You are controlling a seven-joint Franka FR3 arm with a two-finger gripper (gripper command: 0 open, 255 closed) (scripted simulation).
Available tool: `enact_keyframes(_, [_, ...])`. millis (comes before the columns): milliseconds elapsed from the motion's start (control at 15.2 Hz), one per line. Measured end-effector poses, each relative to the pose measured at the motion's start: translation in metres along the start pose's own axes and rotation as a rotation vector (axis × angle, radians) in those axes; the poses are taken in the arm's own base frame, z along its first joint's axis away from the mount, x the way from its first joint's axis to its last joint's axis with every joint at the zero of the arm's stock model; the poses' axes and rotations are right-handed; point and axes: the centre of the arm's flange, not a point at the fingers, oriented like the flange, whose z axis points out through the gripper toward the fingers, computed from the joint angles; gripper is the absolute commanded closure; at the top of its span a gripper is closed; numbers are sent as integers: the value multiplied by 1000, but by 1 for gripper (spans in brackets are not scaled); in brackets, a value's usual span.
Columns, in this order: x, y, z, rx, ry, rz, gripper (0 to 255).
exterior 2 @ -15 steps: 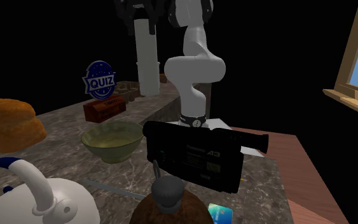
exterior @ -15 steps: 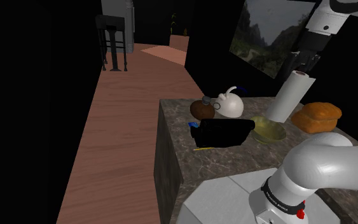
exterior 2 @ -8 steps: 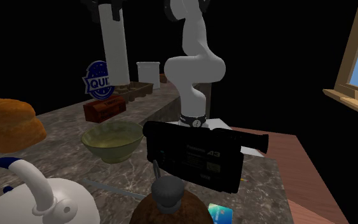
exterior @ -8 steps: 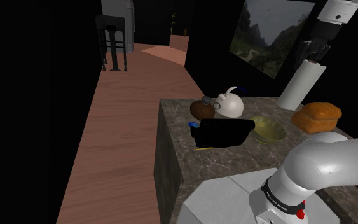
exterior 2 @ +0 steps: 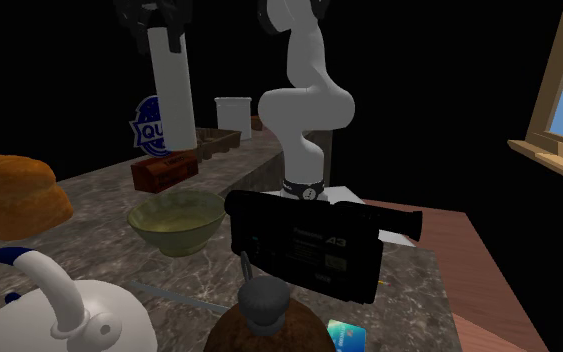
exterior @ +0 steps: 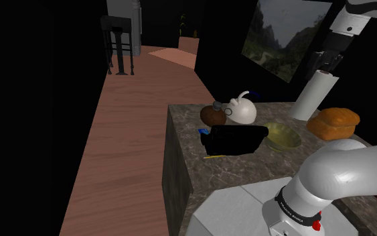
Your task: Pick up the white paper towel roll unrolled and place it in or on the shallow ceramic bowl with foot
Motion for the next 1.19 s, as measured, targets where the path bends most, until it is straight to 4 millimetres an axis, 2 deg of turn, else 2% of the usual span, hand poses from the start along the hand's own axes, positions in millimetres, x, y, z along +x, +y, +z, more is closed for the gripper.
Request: enact_keyframes(1188, [-2,1,96,0,0,0,255])
